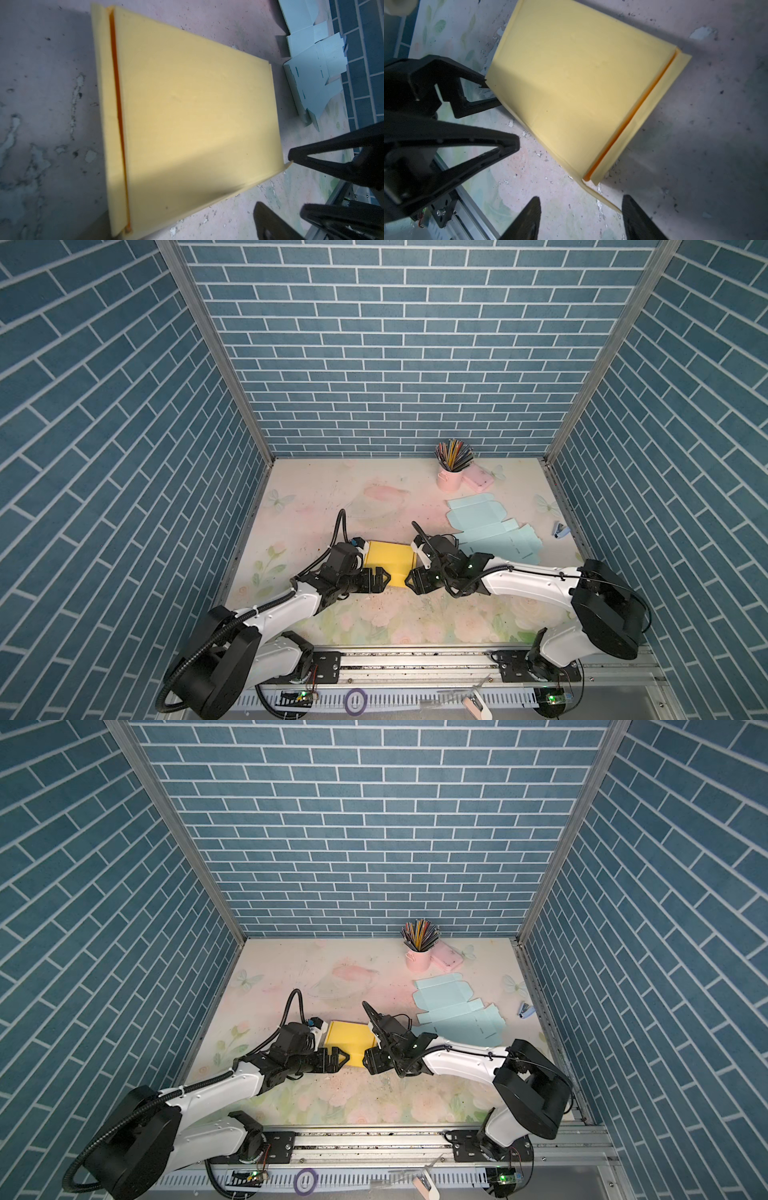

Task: Fold the paper box

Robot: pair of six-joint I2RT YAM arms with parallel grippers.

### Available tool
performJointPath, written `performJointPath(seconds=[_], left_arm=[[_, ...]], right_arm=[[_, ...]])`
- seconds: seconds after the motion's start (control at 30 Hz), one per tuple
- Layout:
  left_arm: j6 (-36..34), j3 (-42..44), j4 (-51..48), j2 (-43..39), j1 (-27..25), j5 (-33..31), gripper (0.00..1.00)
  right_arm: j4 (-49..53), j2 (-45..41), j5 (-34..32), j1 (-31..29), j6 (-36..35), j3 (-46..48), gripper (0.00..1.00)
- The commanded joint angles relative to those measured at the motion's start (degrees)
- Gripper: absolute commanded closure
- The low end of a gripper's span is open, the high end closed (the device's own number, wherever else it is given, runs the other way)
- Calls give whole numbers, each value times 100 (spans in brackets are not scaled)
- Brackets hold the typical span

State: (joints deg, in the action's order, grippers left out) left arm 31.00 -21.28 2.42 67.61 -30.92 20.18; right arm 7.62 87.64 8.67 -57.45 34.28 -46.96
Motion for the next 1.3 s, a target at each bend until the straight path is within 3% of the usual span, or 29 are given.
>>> performJointPath(seconds=[0.0, 0.4, 0.63, 0.83, 1.03, 1.27], left_arm=[[175, 51, 15, -201, -147, -17, 1], [551, 22, -171, -806, -389, -36, 3], [647, 122, -229, -1088, -389, 3, 3], [632, 330, -243, -1108, -310, -159, 3], [731, 575, -124, -1294, -204, -23, 2], [1267, 1117, 411, -1636, -518, -115, 1]], right_arm=[[125, 172, -42, -45, -159, -118, 38], [116, 52, -39, -176, -161, -87, 38], [63, -213, -79, -170, -71, 99, 32], [900, -469, -623, -170, -214, -166, 27], [2060, -325, -1420, -73, -829, -876, 26], [1965, 726, -720, 520, -1781, -2094, 26]])
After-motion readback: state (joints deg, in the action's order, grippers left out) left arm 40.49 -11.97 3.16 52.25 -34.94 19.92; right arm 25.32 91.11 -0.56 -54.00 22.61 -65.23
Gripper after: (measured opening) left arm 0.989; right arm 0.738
